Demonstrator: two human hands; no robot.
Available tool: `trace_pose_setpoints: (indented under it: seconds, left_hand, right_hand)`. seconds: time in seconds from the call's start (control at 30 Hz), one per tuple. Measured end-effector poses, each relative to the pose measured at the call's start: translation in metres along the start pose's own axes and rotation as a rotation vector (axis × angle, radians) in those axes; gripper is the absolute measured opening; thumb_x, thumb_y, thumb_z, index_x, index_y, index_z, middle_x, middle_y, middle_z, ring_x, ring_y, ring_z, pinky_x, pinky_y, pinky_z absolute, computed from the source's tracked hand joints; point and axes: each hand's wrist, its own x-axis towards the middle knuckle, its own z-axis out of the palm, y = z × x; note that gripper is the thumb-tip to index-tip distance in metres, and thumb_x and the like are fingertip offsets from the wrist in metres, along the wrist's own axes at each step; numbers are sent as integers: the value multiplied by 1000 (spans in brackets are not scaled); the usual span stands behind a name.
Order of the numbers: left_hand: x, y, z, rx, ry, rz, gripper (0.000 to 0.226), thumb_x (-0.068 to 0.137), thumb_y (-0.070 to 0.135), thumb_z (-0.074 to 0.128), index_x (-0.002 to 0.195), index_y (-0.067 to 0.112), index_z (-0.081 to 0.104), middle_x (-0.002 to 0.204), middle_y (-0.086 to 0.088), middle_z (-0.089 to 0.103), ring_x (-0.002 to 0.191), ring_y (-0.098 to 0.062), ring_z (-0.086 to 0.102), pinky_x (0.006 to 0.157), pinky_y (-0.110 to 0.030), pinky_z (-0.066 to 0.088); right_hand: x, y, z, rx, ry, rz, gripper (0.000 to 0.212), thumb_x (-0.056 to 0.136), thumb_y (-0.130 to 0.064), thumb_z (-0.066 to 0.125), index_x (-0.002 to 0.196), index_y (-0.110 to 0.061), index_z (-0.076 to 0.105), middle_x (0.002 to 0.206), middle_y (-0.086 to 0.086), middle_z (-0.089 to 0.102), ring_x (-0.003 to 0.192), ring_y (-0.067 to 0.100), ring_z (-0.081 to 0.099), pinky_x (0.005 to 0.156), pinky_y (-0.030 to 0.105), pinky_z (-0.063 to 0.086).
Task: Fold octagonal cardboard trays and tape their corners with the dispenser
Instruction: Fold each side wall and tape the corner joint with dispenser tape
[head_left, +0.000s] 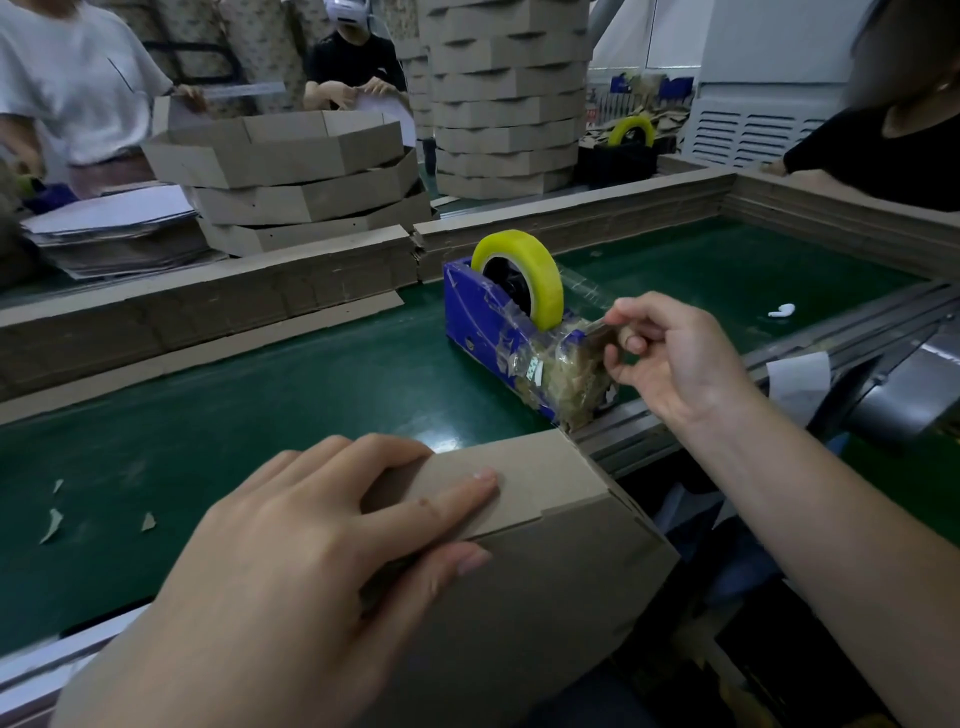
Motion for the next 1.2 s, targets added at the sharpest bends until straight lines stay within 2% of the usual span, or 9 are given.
trace_pose_setpoints:
  seconds: [0.07, 0.2, 0.27, 0.43, 0.6, 0.77, 0.87, 1.0, 1.2]
  left_hand:
    - [0, 1, 0, 25, -8, -2, 40, 85, 56, 45, 112, 40, 70, 110, 10, 68, 95, -20, 66, 76, -41, 55]
    - [1, 1, 0, 41, -16, 2, 40, 84, 55, 46, 112, 39, 71, 110, 10, 68, 95, -20, 66, 75, -41, 56]
    - [1, 1, 0, 41, -13, 1, 40, 84, 55, 46, 112, 40, 71, 110, 11, 67, 95, -19, 66, 76, -40, 55]
    - [1, 1, 1, 76, -6, 24, 39, 84, 53, 47, 111, 38, 71, 109, 10, 68, 94, -20, 66, 73, -42, 56]
    - [1, 2, 1, 61, 1, 21, 38, 84, 52, 48, 110, 37, 72, 109, 10, 68, 94, -21, 66, 74, -41, 56]
    - [-1, 2, 1, 28, 18, 17, 39, 84, 54, 47, 111, 39, 71, 110, 10, 68, 95, -20, 66, 75, -40, 55]
    - [-2, 3, 0, -24, 41, 4, 39, 88, 58, 44, 113, 42, 69, 111, 11, 67, 96, -19, 66, 76, -39, 54]
    - [-1, 5, 0, 14, 69, 40, 38, 87, 53, 45, 110, 39, 72, 107, 9, 69, 92, -19, 67, 75, -39, 53]
    - [-1, 3, 2, -10, 45, 31, 38, 88, 56, 44, 113, 41, 70, 111, 10, 68, 95, -20, 66, 74, -41, 55]
  right_hand:
    - [-1, 3, -1, 25, 5, -19, 41, 84, -3, 57, 45, -15, 62, 46, -6, 39, 44, 3, 38, 61, 25, 42]
    - [-3, 7, -3, 45, -2, -61, 15, 68, -7, 62, 55, -8, 54, 52, -3, 38, 46, 4, 38, 61, 25, 41]
    - [-4, 8, -5, 48, -4, -72, 13, 62, -9, 62, 53, -8, 54, 52, -2, 39, 46, 5, 37, 58, 23, 40]
    - [-5, 11, -7, 94, -35, -116, 27, 66, -5, 56, 41, -15, 57, 50, -4, 49, 46, 5, 37, 59, 25, 40]
    - [-8, 15, -8, 106, -31, -144, 39, 73, 0, 50, 38, -17, 50, 47, -3, 39, 48, 8, 37, 62, 26, 39]
    - [-10, 18, -10, 63, -36, -195, 35, 69, 1, 47, 39, -17, 41, 48, -2, 33, 52, 10, 37, 64, 27, 41]
    - [-14, 22, -14, 57, -13, -224, 33, 67, 2, 44, 40, -15, 35, 51, 0, 30, 56, 12, 34, 70, 29, 49]
    - [-17, 27, -20, 57, -26, -241, 30, 72, 3, 47, 45, -9, 37, 57, 4, 31, 57, 11, 38, 76, 32, 54]
    - [-21, 29, -28, -183, 2, -297, 30, 66, -7, 54, 40, -18, 47, 56, -5, 41, 58, 10, 45, 69, 32, 46]
